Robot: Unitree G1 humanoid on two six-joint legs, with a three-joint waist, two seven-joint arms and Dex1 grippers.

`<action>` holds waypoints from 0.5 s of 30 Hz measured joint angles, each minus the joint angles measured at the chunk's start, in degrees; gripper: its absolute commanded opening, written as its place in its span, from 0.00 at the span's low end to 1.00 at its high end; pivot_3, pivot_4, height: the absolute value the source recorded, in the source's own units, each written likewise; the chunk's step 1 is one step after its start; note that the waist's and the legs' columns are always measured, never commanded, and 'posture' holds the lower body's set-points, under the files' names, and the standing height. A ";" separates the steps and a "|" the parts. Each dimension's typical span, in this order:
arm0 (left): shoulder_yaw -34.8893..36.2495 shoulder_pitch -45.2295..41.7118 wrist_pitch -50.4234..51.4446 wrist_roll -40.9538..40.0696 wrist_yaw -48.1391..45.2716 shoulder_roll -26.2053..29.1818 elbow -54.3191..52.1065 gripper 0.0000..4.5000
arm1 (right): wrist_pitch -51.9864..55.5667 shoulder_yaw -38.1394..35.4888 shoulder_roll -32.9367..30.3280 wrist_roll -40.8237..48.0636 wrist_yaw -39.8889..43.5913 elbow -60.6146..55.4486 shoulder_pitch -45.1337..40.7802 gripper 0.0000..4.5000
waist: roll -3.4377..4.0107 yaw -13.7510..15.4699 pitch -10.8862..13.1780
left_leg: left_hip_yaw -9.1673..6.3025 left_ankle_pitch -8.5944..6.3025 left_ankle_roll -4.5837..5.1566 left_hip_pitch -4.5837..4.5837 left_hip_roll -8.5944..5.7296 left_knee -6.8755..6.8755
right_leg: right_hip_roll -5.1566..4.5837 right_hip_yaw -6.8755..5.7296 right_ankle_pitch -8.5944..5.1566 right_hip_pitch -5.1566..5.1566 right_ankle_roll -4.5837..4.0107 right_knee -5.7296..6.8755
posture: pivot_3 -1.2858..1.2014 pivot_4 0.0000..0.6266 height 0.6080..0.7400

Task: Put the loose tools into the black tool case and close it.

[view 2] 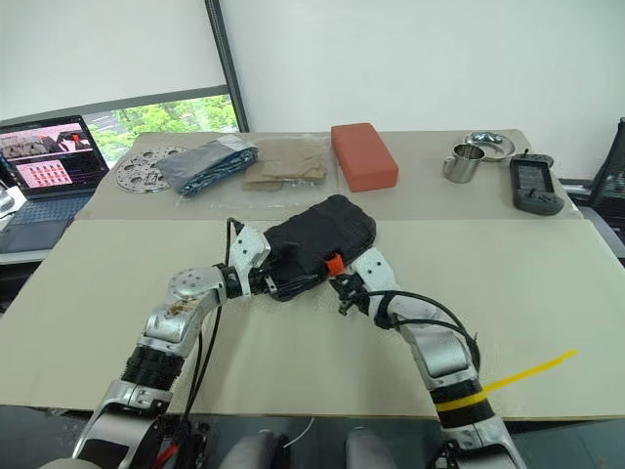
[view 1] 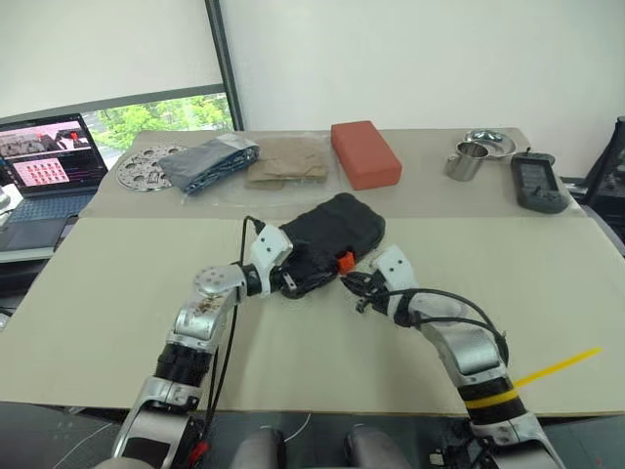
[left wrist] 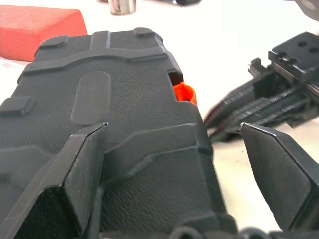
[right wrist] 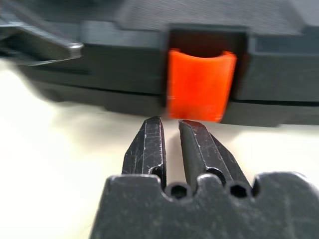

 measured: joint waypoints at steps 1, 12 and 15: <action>0.56 0.90 0.81 -0.65 0.44 0.23 -1.59 1.00 | -0.12 -1.44 -1.49 1.07 1.25 -0.53 0.77 0.17 | 0.01 0.11 0.00 | 0.00 0.00 0.00 -0.04 0.00 -0.08 | 0.00 -0.01 0.02 0.00 -0.03 -0.16 | 0.52 0.24 1.00; 19.01 25.23 12.71 -9.87 8.30 9.72 -25.95 1.00 | -7.25 -17.99 -15.34 12.24 18.43 5.53 6.23 0.50 | -0.26 -0.41 0.63 | -0.03 -0.01 0.01 0.00 0.18 -0.70 | -0.04 -0.06 0.18 -0.15 -0.44 -0.44 | 0.52 0.24 1.00; 24.24 31.95 14.89 -12.41 10.24 10.30 -31.88 1.00 | -12.53 -20.10 -16.12 12.21 21.16 11.22 6.14 0.76 | -0.44 0.48 0.82 | 0.04 -0.01 0.01 -0.02 0.13 -0.64 | -0.68 -0.17 0.19 -0.07 -0.48 -0.52 | 0.52 0.24 1.00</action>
